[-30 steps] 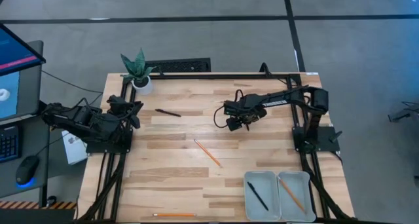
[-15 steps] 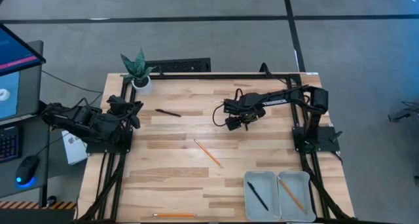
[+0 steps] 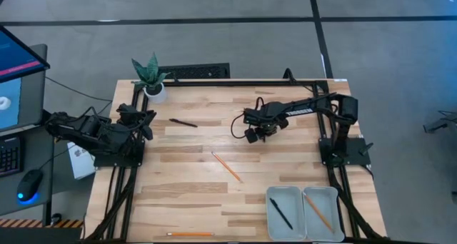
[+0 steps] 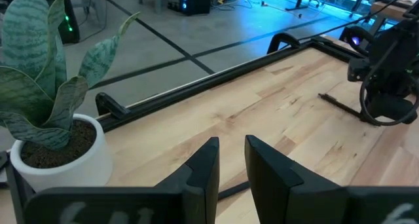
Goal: Sort pens & pencils
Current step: Put the top right black pen into the bottom left gray bin
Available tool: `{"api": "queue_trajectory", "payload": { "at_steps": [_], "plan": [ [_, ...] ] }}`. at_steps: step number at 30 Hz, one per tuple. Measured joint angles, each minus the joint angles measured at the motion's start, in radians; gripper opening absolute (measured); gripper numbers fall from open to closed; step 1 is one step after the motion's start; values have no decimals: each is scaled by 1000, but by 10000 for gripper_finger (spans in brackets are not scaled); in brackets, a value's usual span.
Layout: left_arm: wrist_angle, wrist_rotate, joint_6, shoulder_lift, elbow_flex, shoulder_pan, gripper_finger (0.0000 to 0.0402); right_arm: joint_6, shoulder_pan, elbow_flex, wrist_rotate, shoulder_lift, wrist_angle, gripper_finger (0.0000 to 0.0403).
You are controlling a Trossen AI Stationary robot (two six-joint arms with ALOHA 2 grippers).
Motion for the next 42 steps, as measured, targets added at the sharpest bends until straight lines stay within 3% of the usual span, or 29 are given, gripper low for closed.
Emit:
{"api": "queue_trajectory", "payload": {
  "at_steps": [8,33,42],
  "plan": [
    [0,0,0,0,0,0,64,-9,2,0,4,0,-8,56],
    [0,0,0,0,0,0,64,-11,2,1,3,0,-9,61],
    [0,0,0,0,0,0,64,-54,30,93,-19,2,-45,61]
  ]
}}
